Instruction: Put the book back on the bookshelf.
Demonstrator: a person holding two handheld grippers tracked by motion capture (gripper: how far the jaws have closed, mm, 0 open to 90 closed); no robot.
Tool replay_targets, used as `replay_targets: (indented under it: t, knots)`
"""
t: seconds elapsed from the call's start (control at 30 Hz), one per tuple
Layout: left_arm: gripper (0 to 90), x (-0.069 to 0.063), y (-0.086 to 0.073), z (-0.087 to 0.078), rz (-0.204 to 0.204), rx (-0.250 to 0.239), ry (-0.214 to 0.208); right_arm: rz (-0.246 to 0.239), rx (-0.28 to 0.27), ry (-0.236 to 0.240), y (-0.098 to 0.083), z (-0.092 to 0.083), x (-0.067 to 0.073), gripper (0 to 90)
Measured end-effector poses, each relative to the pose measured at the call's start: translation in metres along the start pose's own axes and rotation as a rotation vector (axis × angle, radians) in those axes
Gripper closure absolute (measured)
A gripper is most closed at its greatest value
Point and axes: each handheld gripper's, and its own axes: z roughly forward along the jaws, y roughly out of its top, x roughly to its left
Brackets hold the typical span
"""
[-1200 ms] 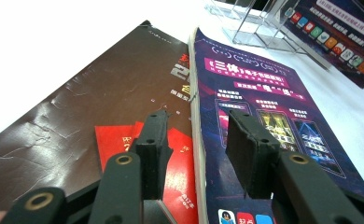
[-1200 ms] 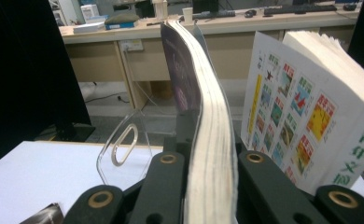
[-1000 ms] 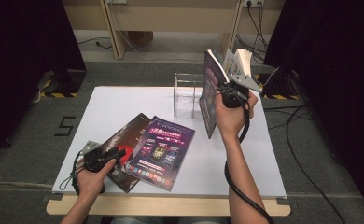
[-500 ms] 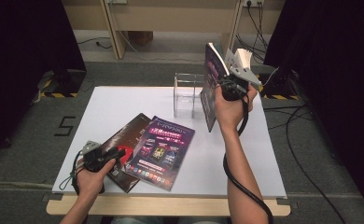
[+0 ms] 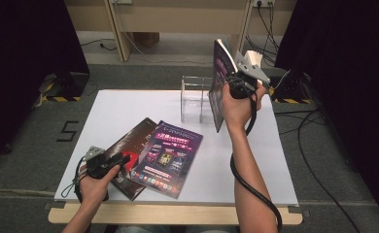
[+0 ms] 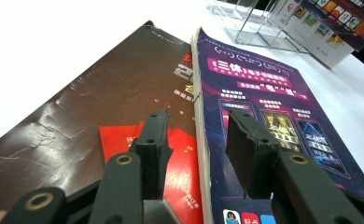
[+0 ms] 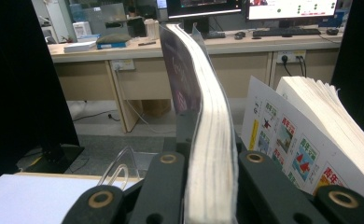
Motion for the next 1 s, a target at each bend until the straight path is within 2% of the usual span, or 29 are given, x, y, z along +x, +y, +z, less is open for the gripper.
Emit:
replay_targets:
  t: [1.0]
  knots:
    - [58.6, 0.001, 0.001, -0.001, 0.002, -0.003, 0.002, 0.009, -0.003, -0.014, 0.008, 0.022, 0.003, 84.5]
